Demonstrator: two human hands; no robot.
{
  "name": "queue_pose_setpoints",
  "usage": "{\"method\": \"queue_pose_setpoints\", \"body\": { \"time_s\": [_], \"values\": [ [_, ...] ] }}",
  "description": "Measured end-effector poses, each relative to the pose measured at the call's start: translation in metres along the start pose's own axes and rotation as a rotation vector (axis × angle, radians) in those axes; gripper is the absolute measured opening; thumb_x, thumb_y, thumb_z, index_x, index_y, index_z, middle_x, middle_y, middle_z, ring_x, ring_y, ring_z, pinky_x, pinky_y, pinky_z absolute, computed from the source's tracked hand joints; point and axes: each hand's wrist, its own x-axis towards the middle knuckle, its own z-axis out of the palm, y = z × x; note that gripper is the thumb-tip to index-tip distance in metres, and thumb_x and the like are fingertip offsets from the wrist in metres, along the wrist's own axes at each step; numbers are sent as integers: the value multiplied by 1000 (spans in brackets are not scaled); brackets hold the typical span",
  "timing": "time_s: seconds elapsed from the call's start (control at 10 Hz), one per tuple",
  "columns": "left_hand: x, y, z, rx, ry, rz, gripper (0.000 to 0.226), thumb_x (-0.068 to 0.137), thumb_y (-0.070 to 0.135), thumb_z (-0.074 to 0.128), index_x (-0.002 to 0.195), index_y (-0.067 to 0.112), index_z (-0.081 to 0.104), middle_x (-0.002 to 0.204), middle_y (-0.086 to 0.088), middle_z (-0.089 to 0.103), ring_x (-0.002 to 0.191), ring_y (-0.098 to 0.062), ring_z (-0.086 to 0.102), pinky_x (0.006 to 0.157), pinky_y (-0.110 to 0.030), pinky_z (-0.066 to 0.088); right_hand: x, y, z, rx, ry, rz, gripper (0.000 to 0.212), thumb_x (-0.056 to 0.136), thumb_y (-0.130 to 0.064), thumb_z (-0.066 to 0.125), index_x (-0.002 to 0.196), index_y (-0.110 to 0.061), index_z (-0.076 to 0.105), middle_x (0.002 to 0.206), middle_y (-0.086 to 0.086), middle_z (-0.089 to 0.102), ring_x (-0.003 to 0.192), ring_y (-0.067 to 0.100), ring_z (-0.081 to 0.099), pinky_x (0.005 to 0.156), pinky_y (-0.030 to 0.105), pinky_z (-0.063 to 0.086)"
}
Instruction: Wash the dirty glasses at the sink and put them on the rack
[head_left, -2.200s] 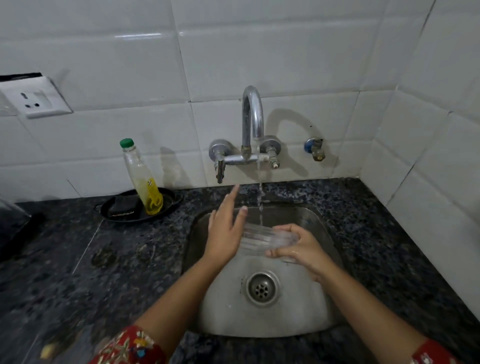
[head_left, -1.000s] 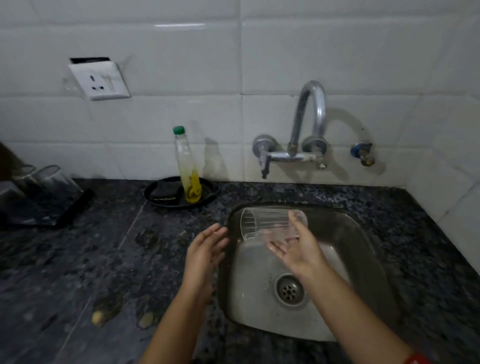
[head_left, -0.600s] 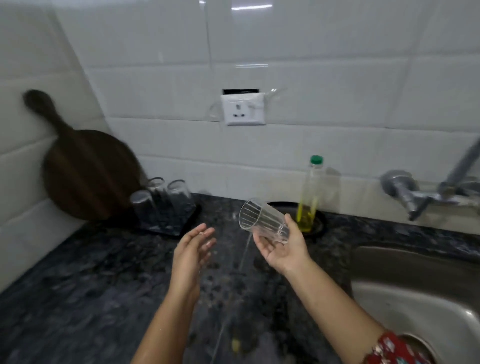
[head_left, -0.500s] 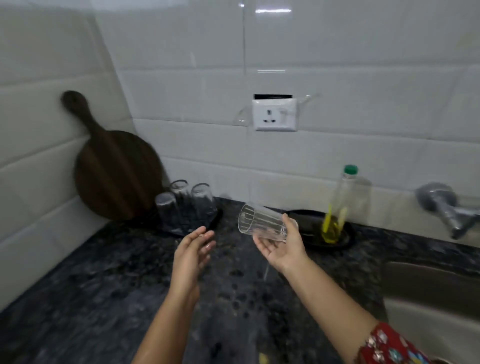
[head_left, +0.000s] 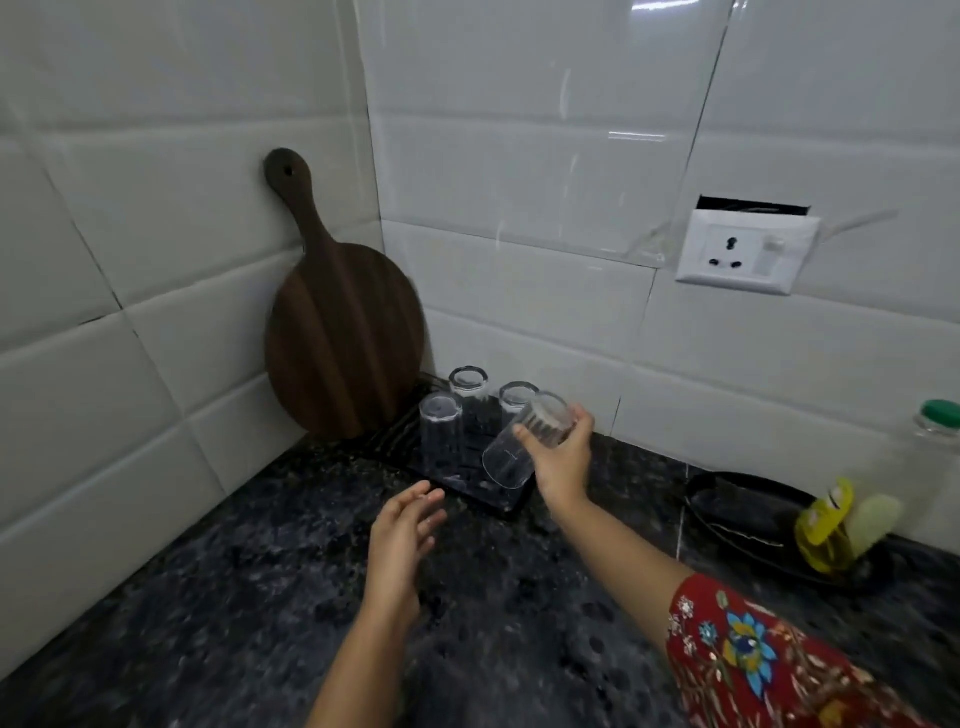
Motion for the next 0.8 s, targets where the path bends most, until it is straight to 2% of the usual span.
{"method": "queue_pose_setpoints", "body": {
  "time_s": [0.1, 0.2, 0.3, 0.5, 0.7, 0.8],
  "values": [
    [7, -7, -2, 1, 19, -10, 21, 100, 24, 50, 118, 21, 60, 106, 6, 69, 97, -12, 64, 105, -41, 42, 1, 10, 8, -175, -96, -124, 75, 70, -22, 83, 129, -18, 37, 124, 5, 56, 111, 22, 57, 89, 35, 51],
    [12, -11, -3, 7, 24, -21, 21, 101, 24, 48, 118, 22, 59, 107, 6, 68, 97, -11, 63, 103, -39, 42, 1, 12, 15, -301, -159, -185, 74, 71, -27, 83, 130, -19, 38, 126, 4, 58, 114, 20, 56, 89, 32, 48],
    [15, -13, -3, 3, 36, -21, 19, 101, 25, 48, 116, 22, 59, 107, 7, 68, 98, -11, 63, 100, -38, 42, 0, 11, 21, -360, -196, -231, 73, 71, -32, 82, 130, -22, 40, 128, 0, 57, 118, 20, 54, 94, 39, 48],
    [19, -16, 3, 15, 26, -23, 19, 99, 25, 52, 116, 23, 60, 108, 6, 68, 97, -10, 64, 98, -36, 43, 0, 13, 27, -400, -174, -285, 71, 74, -32, 79, 134, -27, 42, 140, -1, 36, 123, 20, 48, 96, 41, 48],
    [12, -11, 8, 0, 12, 27, 19, 97, 24, 55, 115, 23, 60, 109, 5, 68, 97, -10, 64, 97, -36, 43, -2, 14, 22, -417, -198, -278, 76, 76, -34, 78, 139, -23, 35, 137, 3, 39, 120, 19, 49, 92, 37, 49],
    [6, -6, 14, 5, 9, 67, 20, 98, 21, 53, 116, 20, 59, 104, 6, 68, 92, -8, 63, 88, -30, 45, -3, 14, 13, -281, -195, -192, 69, 77, -33, 77, 135, -16, 42, 125, 2, 50, 112, 15, 53, 89, 27, 46]
  ]
}}
